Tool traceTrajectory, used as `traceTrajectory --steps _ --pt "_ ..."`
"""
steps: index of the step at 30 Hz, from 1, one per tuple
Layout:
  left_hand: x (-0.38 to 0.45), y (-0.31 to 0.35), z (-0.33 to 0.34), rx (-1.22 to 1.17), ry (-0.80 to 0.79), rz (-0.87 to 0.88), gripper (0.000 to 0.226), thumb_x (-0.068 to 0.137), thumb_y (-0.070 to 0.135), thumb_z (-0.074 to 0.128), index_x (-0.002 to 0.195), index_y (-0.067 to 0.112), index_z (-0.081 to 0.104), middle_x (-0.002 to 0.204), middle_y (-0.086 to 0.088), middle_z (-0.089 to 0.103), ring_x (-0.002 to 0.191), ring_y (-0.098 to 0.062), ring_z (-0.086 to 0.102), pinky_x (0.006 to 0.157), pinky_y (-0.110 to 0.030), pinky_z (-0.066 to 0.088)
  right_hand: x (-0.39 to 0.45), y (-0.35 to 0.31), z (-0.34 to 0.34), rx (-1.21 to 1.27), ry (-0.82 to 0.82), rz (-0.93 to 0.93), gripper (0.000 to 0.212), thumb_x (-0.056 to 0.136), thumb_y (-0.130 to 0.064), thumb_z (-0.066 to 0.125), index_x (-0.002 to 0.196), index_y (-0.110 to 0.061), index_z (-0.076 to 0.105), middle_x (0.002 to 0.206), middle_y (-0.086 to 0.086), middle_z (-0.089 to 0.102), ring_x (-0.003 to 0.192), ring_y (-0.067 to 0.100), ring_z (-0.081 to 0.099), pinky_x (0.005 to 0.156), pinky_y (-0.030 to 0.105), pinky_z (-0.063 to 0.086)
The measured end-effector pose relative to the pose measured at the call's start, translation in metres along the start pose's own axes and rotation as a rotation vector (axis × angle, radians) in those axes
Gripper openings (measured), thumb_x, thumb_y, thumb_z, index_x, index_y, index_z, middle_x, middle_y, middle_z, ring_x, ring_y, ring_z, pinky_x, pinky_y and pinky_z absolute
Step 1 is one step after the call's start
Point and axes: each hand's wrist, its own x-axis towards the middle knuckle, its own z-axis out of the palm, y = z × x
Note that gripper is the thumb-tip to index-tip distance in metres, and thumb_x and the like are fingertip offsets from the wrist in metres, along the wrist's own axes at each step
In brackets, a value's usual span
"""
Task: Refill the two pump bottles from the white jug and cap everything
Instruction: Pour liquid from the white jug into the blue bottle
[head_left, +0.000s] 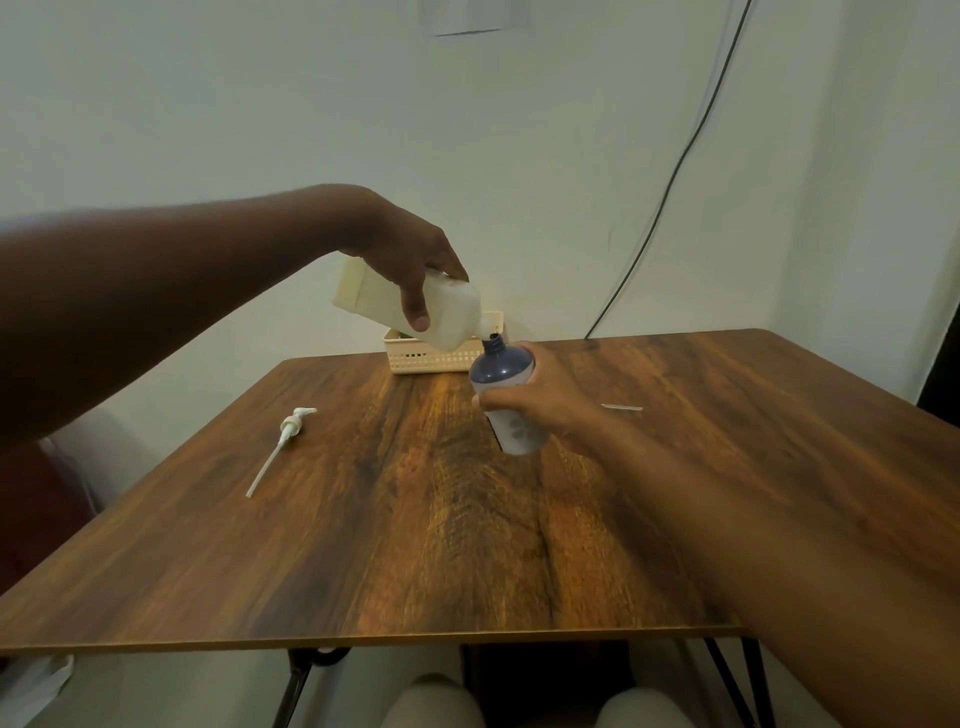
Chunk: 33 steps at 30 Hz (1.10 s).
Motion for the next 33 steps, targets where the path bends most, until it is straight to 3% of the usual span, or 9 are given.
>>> traceTrajectory --steps 11,29,33 --pt "-0.003 0.010 -0.004 0.062 -0.017 -0.018 0.071 0.083 0.035 0.083 0.146 0.030 0.051 0.129 0.001 0.063 0.116 -0.025 0.058 0.101 -0.043 0.053 -0.004 -0.001 0.000 0.008 0.011 -0.003 0.052 0.067 -0.029 0.093 0.103 -0.039 0.057 0.104 -0.015 0.066 0.094 0.007 0.066 0.067 0.016 0.052" --pt "-0.003 0.020 -0.006 0.111 -0.057 -0.040 0.071 0.085 0.033 0.081 0.148 0.028 0.049 0.133 -0.001 0.061 0.119 -0.026 0.056 0.104 -0.044 0.051 -0.005 0.005 0.005 0.012 0.028 0.011 0.054 0.065 -0.034 0.095 0.102 -0.040 0.056 0.101 -0.017 0.064 0.090 0.007 0.065 0.056 0.009 0.050" --pt "-0.002 0.019 -0.006 0.109 -0.047 -0.040 0.071 0.085 0.034 0.081 0.148 0.028 0.049 0.132 -0.001 0.061 0.119 -0.025 0.056 0.103 -0.044 0.052 -0.004 0.006 0.005 0.025 0.014 0.014 0.059 0.065 -0.034 0.094 0.110 -0.037 0.056 0.107 -0.012 0.066 0.097 0.012 0.066 0.070 0.021 0.053"
